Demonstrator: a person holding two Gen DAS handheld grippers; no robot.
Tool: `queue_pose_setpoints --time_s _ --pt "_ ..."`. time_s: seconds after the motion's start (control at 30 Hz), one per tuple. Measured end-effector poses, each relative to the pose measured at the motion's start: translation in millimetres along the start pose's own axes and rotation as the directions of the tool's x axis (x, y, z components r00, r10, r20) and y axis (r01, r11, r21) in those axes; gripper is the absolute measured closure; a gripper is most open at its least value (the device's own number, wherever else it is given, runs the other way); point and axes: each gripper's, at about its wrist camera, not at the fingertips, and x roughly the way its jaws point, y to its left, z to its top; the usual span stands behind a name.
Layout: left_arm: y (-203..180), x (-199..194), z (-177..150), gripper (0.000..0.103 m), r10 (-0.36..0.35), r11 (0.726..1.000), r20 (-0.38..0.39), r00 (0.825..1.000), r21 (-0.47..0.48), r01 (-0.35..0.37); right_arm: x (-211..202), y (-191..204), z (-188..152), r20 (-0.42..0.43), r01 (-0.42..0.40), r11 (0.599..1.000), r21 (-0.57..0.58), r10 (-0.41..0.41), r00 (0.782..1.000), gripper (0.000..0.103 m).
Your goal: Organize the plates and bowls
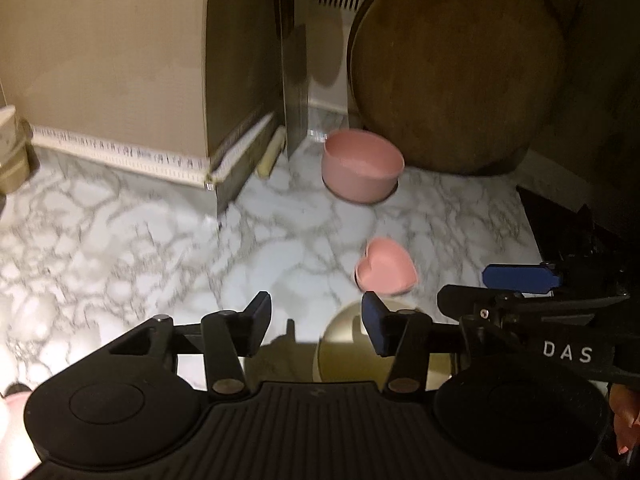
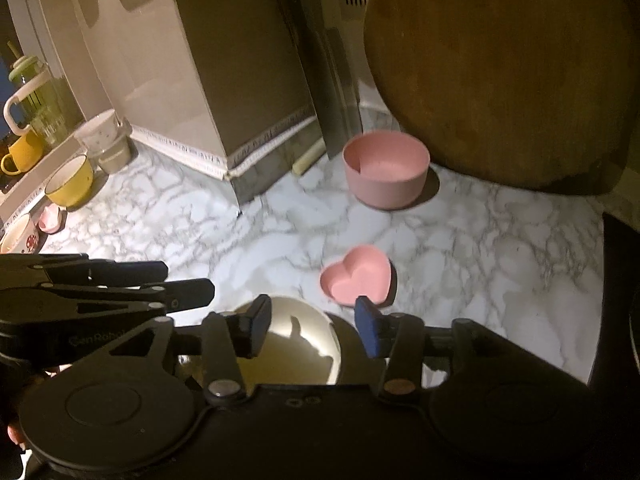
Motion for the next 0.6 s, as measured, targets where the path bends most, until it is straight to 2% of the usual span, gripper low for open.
queue_pose_setpoints --time_s 0.17,0.3,0.37,0.53,0.6 --pt "3 -4 13 0.049 -0.002 1.000 0.030 1.000 -0.018 0.002 -10 -1 8 0.061 -0.006 1.000 0.001 0.006 0.998 0.041" --pt "4 -7 23 0.034 0.004 1.000 0.068 0.998 -0.026 -0.002 -15 -5 17 0.113 0.000 1.000 0.001 0.000 0.994 0.031" --pt "4 -5 28 0.029 0.004 1.000 0.079 0.997 -0.027 -0.002 -15 -8 21 0.136 -0.003 1.000 0.007 0.002 0.991 0.022" --pt "6 6 38 0.027 -0.011 0.999 0.073 0.997 -0.051 0.014 -9 -20 29 0.179 0.027 0.999 0.029 -0.032 0.983 0.001" --pt "4 11 42 0.026 0.000 0.999 0.084 0.996 -0.046 0.004 -5 -26 32 0.197 0.036 0.999 0.040 -0.044 0.979 0.001"
